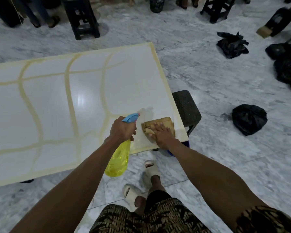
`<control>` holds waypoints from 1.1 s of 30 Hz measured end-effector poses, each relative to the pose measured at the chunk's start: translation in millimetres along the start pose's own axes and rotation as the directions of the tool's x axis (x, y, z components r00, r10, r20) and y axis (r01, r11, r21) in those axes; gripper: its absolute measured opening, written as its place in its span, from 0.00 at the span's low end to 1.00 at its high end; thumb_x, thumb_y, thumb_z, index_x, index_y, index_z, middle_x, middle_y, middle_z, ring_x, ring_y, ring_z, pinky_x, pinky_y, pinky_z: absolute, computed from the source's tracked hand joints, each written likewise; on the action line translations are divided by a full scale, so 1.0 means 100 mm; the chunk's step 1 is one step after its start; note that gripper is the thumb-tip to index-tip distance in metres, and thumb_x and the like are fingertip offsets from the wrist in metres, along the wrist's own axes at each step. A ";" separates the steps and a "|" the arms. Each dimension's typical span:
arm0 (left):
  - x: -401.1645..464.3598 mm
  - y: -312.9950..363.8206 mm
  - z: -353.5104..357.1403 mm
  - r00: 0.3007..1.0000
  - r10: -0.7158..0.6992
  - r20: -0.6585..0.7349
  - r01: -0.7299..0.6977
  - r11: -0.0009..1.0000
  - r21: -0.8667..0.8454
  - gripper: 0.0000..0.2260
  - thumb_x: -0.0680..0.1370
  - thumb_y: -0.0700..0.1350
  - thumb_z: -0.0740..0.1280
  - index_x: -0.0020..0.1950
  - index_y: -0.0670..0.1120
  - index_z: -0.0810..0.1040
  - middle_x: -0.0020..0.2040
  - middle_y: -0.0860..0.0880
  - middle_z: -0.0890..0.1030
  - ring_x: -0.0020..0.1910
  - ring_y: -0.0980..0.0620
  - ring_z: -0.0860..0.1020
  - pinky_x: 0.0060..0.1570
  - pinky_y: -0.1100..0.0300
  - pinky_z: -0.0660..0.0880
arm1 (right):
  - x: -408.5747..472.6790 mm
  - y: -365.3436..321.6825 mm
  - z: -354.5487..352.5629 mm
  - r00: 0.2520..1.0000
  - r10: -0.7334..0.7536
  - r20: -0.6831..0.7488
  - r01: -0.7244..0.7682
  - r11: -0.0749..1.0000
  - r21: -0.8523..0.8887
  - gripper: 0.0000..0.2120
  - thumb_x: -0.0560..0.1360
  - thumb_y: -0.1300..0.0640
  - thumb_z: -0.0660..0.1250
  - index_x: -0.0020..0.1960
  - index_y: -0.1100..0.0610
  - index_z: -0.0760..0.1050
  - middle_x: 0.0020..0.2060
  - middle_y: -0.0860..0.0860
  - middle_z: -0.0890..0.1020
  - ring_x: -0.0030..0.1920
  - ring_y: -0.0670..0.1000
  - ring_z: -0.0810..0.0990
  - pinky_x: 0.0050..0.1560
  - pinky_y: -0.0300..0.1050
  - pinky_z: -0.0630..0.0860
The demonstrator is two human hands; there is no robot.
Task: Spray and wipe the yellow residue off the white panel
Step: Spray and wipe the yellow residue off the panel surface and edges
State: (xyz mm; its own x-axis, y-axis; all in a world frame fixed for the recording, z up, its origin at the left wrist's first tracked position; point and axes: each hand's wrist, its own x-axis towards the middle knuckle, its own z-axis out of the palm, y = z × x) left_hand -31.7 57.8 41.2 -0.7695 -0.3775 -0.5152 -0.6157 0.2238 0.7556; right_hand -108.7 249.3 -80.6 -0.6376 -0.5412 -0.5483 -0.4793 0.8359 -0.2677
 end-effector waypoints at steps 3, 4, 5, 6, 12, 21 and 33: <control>-0.06 0.01 -0.07 1.000 0.014 -0.007 -0.014 1.000 0.012 0.12 0.83 0.47 0.65 0.61 0.60 0.85 0.38 0.45 0.85 0.26 0.45 0.82 0.39 0.48 0.83 | -0.08 -0.07 -0.10 0.995 -0.007 0.100 0.003 0.999 0.038 0.26 0.84 0.43 0.48 0.80 0.51 0.56 0.78 0.54 0.60 0.76 0.59 0.61 0.73 0.58 0.61; -0.08 0.02 -0.11 1.000 0.012 -0.010 -0.012 1.000 0.011 0.12 0.83 0.47 0.65 0.61 0.59 0.85 0.38 0.45 0.85 0.26 0.45 0.82 0.39 0.49 0.83 | -0.12 -0.10 -0.19 0.991 -0.007 0.137 -0.008 0.994 0.108 0.26 0.84 0.41 0.48 0.78 0.52 0.60 0.75 0.56 0.67 0.71 0.59 0.68 0.70 0.57 0.67; -0.09 0.04 -0.14 1.000 0.009 -0.015 -0.008 1.000 0.015 0.11 0.83 0.48 0.65 0.60 0.57 0.86 0.38 0.45 0.86 0.26 0.45 0.82 0.38 0.50 0.82 | -0.17 -0.15 -0.30 0.988 -0.011 0.157 -0.021 0.980 0.200 0.26 0.84 0.40 0.49 0.76 0.53 0.65 0.70 0.57 0.73 0.65 0.59 0.74 0.66 0.56 0.70; -0.11 0.05 -0.19 1.000 0.008 -0.020 -0.007 1.000 0.025 0.11 0.83 0.48 0.65 0.59 0.53 0.86 0.38 0.44 0.86 0.26 0.45 0.82 0.39 0.49 0.83 | -0.23 -0.22 -0.43 0.990 -0.012 0.142 -0.033 0.949 0.313 0.27 0.83 0.39 0.49 0.73 0.54 0.68 0.66 0.57 0.76 0.61 0.58 0.76 0.63 0.54 0.72; -0.11 0.25 -0.49 0.997 0.007 -0.072 -0.002 0.998 0.065 0.13 0.82 0.48 0.67 0.50 0.40 0.85 0.38 0.44 0.87 0.27 0.45 0.83 0.44 0.47 0.85 | -0.23 -0.63 -1.09 0.992 0.104 0.073 -0.094 0.208 0.974 0.28 0.79 0.38 0.63 0.68 0.59 0.74 0.62 0.57 0.80 0.60 0.58 0.80 0.64 0.54 0.76; 0.19 0.46 -0.94 0.990 -0.020 -0.140 0.029 0.997 0.065 0.18 0.77 0.55 0.70 0.55 0.41 0.80 0.41 0.44 0.88 0.28 0.46 0.85 0.50 0.49 0.85 | 0.08 -1.24 -1.71 0.997 -0.071 -0.038 0.021 -0.225 0.974 0.41 0.63 0.38 0.77 0.66 0.63 0.76 0.59 0.60 0.83 0.62 0.59 0.81 0.65 0.55 0.76; 1.91 1.09 -1.46 0.993 -0.088 -0.085 0.079 0.991 -0.104 0.22 0.70 0.49 0.67 0.61 0.43 0.83 0.35 0.45 0.86 0.34 0.39 0.87 0.34 0.49 0.85 | 2.15 -0.98 -2.79 0.930 0.360 -0.081 -0.034 0.301 0.953 0.27 0.83 0.40 0.52 0.69 0.60 0.71 0.61 0.57 0.79 0.60 0.59 0.79 0.61 0.52 0.76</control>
State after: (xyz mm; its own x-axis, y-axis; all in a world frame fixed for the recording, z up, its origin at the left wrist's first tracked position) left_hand -220.9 -120.8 84.3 -0.6952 -0.4704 -0.5435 -0.6536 0.0990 0.7503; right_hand -366.8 25.3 49.3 -0.8138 -0.2098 -0.5420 0.4521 0.3574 -0.8172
